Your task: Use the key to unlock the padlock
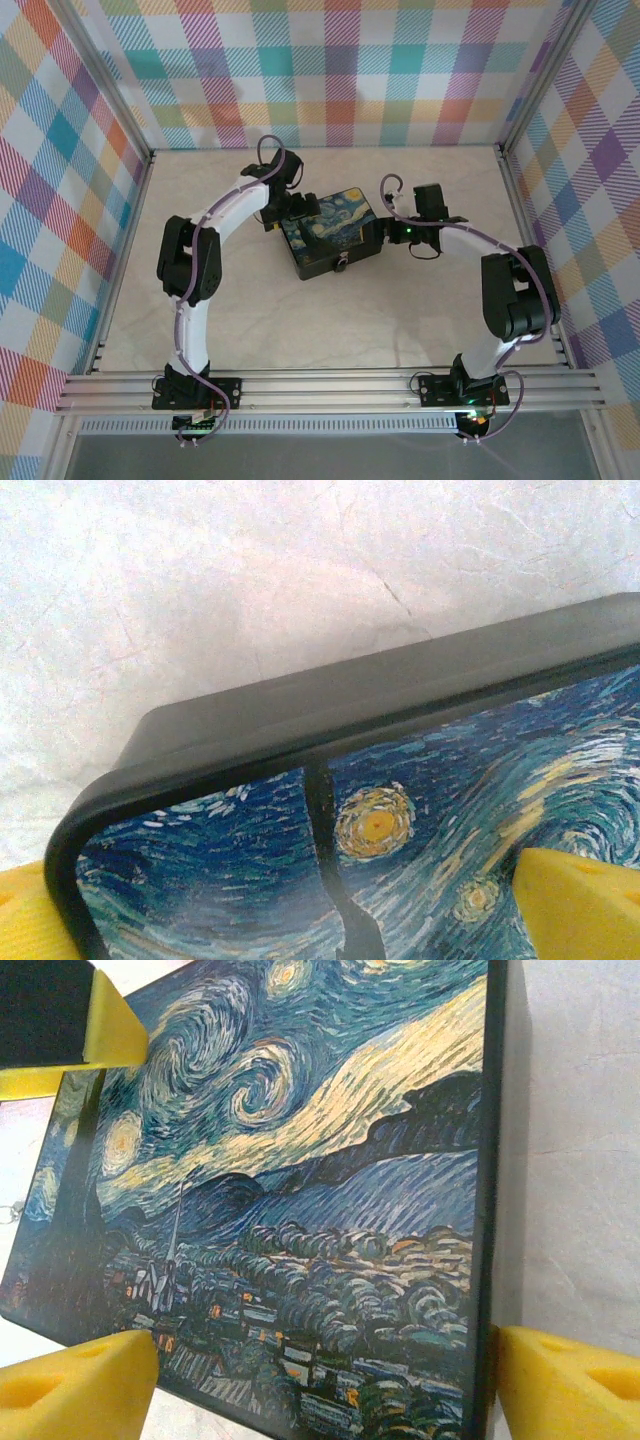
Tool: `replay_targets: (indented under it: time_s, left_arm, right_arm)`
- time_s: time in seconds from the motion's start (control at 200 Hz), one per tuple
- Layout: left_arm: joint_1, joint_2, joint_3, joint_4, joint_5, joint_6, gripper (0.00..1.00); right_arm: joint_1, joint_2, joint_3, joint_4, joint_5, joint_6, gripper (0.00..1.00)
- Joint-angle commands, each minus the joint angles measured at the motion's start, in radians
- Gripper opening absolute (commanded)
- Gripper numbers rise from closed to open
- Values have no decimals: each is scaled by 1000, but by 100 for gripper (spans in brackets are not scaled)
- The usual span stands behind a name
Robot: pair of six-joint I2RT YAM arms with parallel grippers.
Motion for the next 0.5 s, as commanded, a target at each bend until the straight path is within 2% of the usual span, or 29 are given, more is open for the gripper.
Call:
replay_targets:
  time_s: [0.0, 0.145, 0.265, 0.425, 0.495]
  left_arm:
    - [-12, 25, 38, 114, 143, 23, 100]
    - [5, 27, 41, 148, 166, -4, 100]
    - [41, 2, 42, 59, 122, 39, 100]
    - [148, -147, -89, -32, 71, 54, 100]
    - [187, -231, -162, -70, 16, 50, 100]
  right_arm:
    - [45, -57, -28, 117, -82, 76, 84]
    - [57, -77, -60, 159, -35, 119, 85]
    - [53, -111, -55, 103, 47, 117, 88]
    - [51, -172, -40, -8, 137, 114, 90]
    - [50, -190, -30, -51, 172, 121, 89]
